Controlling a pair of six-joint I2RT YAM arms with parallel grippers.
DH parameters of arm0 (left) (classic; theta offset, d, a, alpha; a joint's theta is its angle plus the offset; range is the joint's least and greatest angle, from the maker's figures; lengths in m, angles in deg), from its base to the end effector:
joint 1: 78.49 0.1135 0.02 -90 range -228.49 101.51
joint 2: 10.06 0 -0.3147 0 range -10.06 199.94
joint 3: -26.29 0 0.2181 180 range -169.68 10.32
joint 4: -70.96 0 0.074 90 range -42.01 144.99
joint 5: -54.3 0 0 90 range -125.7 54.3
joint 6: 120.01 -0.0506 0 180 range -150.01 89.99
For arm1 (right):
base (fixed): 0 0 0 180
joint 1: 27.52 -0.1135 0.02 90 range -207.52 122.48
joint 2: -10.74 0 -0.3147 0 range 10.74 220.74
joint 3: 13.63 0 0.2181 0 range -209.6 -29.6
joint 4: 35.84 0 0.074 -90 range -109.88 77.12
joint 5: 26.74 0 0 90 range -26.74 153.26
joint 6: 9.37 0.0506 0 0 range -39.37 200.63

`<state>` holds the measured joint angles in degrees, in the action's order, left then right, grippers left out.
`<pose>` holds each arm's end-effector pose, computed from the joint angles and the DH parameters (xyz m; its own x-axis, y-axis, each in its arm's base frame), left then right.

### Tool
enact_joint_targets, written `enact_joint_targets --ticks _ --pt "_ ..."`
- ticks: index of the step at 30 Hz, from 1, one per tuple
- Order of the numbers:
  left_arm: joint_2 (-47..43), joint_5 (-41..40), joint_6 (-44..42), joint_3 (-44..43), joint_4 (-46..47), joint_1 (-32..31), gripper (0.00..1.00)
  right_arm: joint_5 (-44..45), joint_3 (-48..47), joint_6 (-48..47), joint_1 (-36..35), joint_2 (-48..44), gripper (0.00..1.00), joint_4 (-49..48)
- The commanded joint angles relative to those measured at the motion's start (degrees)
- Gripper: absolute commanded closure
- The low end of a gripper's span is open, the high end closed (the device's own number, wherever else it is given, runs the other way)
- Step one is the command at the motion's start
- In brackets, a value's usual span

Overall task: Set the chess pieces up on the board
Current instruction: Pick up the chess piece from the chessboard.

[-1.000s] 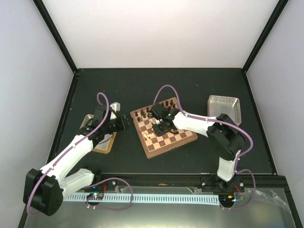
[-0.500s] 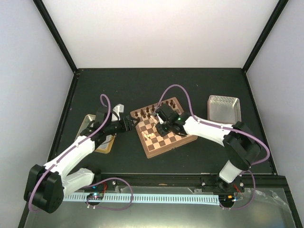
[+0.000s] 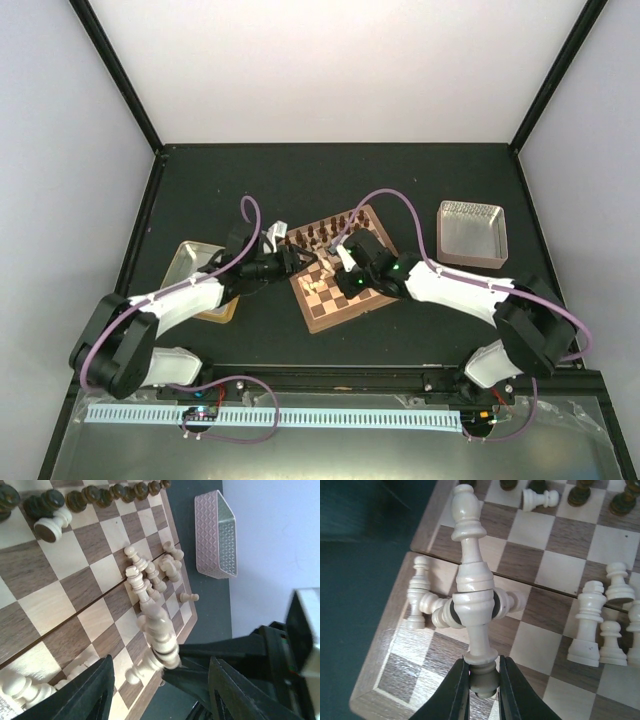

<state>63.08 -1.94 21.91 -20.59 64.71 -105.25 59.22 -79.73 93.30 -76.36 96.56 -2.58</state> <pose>0.1857 -0.1252 0.2558 -0.9200 -0.2690 -0.2850 0.1112 0.5182 -0.8480 0.1798 0.2111 0.2544 -0.6835 -0.4495 -0.5751 -0.6447 0.7412 0.1869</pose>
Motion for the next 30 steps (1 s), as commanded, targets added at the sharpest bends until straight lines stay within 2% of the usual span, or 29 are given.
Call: enact_joint_targets --ticks 1,9,16,21,25,30 --pt "4.19 2.98 4.16 -1.80 8.49 -1.21 0.48 -4.16 1.50 -1.95 -0.20 -3.27 0.91 -5.70" --pt "6.28 3.68 3.94 -2.85 9.28 -1.45 0.61 -5.55 2.54 -2.69 -0.20 -4.37 0.91 -6.65" --pt "7.98 5.35 4.23 -3.32 11.57 -1.41 0.62 -5.08 2.64 -2.84 -0.17 -4.25 0.91 -6.37" --pt "8.72 5.99 3.76 -3.45 12.40 -1.39 0.79 -3.91 2.40 -2.25 -0.17 -4.19 0.91 -5.77" --pt "7.93 3.77 0.79 -3.95 9.68 -1.43 0.92 -0.25 2.57 -0.45 -0.15 -3.82 0.91 -4.75" --pt "5.49 -2.79 -5.21 -5.26 2.36 -1.45 0.94 6.23 1.80 2.83 -0.05 -1.11 0.92 -1.06"
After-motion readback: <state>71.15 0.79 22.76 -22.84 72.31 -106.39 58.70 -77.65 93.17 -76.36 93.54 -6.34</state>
